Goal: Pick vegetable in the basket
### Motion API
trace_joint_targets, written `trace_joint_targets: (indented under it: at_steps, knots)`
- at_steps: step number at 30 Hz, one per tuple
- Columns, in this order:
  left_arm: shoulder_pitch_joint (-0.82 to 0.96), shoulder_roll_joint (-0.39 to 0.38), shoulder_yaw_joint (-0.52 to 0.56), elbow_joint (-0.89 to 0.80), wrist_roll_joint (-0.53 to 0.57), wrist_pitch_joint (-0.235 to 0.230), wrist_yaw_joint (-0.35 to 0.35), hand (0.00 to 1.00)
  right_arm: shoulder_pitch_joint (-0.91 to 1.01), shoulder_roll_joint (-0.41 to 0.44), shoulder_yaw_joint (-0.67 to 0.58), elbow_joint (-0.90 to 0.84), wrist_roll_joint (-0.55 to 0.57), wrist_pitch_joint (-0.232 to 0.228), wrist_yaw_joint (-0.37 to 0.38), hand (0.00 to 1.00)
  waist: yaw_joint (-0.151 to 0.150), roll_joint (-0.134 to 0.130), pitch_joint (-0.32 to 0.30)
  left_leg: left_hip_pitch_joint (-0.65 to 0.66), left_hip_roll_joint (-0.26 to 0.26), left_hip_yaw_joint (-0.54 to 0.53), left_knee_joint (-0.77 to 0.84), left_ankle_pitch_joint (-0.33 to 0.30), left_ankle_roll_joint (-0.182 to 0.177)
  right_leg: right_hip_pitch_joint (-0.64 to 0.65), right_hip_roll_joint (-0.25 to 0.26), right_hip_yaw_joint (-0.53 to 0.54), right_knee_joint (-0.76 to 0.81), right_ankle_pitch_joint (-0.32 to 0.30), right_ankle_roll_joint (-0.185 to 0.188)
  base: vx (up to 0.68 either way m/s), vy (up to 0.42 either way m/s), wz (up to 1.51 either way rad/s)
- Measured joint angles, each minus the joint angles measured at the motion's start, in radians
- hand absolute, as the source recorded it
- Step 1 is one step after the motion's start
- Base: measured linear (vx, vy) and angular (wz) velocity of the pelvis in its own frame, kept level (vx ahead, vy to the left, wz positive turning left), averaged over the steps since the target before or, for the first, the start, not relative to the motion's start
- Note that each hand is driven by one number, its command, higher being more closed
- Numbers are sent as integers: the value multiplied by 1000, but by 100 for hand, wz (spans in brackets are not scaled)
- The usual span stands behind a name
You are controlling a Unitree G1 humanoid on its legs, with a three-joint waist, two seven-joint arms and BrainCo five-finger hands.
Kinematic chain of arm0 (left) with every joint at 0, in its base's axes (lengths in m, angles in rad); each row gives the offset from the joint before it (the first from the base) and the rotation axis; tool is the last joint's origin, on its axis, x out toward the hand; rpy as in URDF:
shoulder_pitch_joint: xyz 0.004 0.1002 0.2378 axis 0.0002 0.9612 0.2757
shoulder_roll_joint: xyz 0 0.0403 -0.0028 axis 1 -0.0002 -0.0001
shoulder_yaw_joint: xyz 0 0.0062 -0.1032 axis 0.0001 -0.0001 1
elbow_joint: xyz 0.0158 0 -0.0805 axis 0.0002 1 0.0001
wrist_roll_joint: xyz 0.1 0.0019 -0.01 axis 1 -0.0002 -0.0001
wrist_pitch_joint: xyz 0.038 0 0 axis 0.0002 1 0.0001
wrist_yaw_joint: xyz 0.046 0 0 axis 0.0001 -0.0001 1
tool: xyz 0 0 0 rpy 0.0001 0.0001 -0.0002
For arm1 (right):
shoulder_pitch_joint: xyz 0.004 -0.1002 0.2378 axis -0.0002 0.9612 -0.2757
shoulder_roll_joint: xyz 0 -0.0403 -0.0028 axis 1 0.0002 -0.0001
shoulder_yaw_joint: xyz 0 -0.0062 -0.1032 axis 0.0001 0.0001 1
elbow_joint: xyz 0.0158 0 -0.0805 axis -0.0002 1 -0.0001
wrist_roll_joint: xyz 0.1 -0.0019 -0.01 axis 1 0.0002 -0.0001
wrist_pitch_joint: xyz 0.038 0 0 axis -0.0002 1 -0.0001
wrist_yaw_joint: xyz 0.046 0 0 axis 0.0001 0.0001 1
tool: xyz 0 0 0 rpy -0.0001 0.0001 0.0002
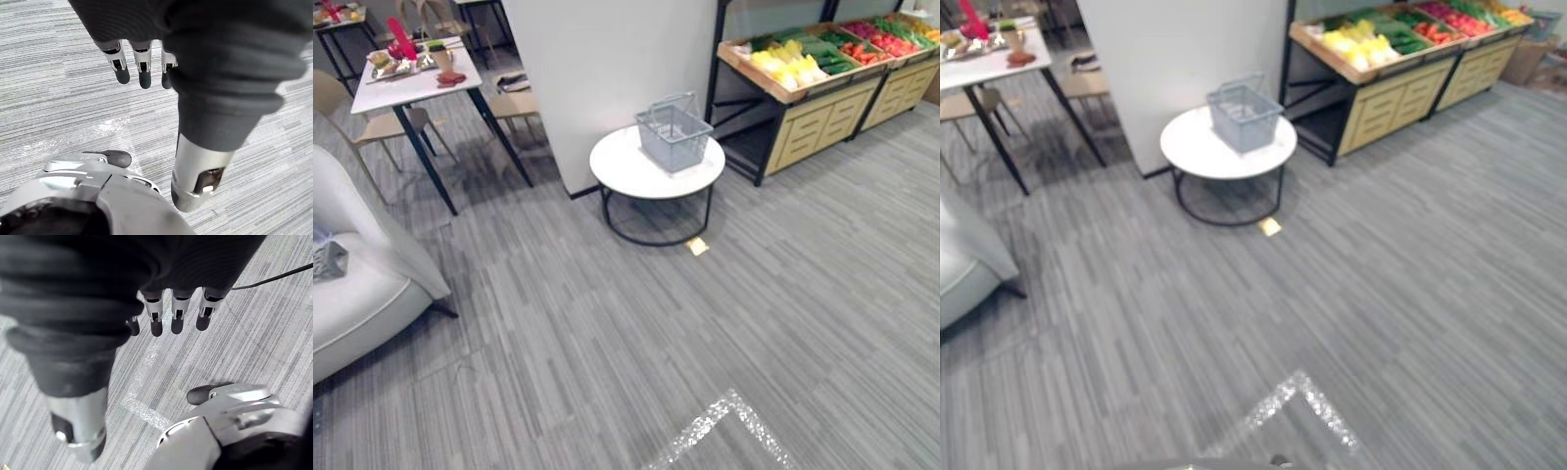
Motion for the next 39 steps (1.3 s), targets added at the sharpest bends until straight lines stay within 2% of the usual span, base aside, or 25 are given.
trace_joint_targets:
  at_steps: [9,23,27,39]
  knots:
    - [-10,2,-3,-1,8,-3,-2,0,-33,4,-9,-2,-8,-1,-11,0,0,-3,20,15,4,20,-3,-7,-10,13,1,-8,-5,-15,28,2,-38,-2]
    - [-9,6,-24,-2,8,-22,-1,0,-29,4,4,-8,-6,-6,-11,0,0,-11,24,13,5,25,-9,-8,-9,10,4,-12,-14,-14,24,-24,-24,0]
    - [-9,14,-53,-11,8,-36,0,0,-24,-1,49,-14,-5,-28,-10,0,0,-11,21,13,7,31,-9,-9,-11,11,7,-9,-22,-13,23,32,-33,-2]
    - [-20,27,-107,-42,9,-43,2,0,-28,-2,80,-44,-8,-37,-9,0,0,-15,21,16,9,44,-9,-10,-12,13,9,-7,-22,-13,23,15,-20,-2]
